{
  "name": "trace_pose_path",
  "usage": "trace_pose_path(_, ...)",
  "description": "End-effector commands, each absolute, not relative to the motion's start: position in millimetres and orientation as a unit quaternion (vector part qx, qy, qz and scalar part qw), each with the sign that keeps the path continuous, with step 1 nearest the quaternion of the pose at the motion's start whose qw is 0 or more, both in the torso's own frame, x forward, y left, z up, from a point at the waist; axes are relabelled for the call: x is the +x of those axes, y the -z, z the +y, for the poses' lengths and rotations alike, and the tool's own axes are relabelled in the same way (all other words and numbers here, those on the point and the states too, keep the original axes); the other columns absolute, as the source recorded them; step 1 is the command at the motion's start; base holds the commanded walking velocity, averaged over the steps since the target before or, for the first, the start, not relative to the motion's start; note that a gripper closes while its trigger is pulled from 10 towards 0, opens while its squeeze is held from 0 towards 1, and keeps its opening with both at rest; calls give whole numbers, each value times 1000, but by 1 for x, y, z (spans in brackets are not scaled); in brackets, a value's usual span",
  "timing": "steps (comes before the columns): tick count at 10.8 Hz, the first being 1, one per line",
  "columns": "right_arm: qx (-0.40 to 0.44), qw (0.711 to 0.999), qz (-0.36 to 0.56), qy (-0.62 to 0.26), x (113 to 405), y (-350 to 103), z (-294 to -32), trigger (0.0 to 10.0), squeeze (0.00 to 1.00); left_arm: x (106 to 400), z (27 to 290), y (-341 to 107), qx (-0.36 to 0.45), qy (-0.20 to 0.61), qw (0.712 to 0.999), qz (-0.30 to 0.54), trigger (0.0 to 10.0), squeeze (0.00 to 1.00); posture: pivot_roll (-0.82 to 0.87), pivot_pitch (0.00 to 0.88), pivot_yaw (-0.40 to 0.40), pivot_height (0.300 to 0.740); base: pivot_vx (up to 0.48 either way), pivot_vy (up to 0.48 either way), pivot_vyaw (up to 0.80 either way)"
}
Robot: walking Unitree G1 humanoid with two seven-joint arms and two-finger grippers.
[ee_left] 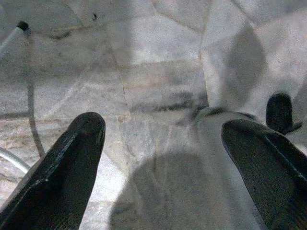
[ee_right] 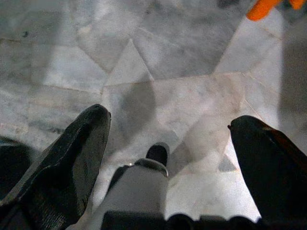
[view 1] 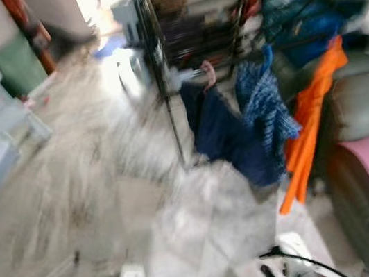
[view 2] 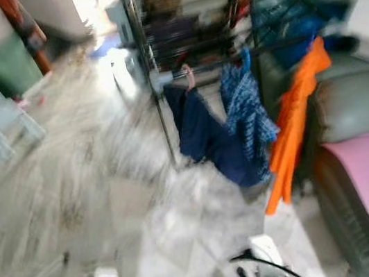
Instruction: Hang hanger
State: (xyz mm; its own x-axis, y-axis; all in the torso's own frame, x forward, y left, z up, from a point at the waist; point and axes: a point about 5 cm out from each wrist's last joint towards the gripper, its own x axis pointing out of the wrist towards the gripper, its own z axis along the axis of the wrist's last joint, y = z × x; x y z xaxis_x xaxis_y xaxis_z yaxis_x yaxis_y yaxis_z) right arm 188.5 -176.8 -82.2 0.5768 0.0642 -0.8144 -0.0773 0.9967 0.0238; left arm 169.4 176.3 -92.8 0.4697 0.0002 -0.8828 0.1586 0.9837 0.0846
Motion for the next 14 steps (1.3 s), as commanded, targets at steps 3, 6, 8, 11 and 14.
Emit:
trace_pose_path(3, -3, 887, 459, -49, 191, 82, -166, 10000, 0, 174, 188, 89, 86, 33, 858, 506, 10000, 0, -108, 0, 65, 740, 0, 82, 0)
trace_pose_path(6, -22, 879, 470, -71, 184, 86, -161, 10000, 0, 172, 190, 90, 60, 14, 862, 503, 10000, 0, -59, 0, 15, 740, 0, 0, 0)
trace_pose_path(8, -38, 876, 473, -91, 185, 86, -156, 10000, 0, 165, 192, 93, 48, -1, 861, 506, 10000, 0, -11, 0, -27, 740, 0, 0, 0)
trace_pose_path(11, -55, 873, 472, -115, 189, 84, -153, 10000, 0, 161, 197, 94, 39, -19, 861, 507, 10000, 0, 33, 0, -62, 740, 0, 0, 0)
trace_pose_path(14, -48, 877, 467, -105, 193, 82, -153, 10000, 0, 165, 201, 91, 66, -7, 863, 501, 10000, 0, -2, 0, -15, 740, 0, 0, 0)
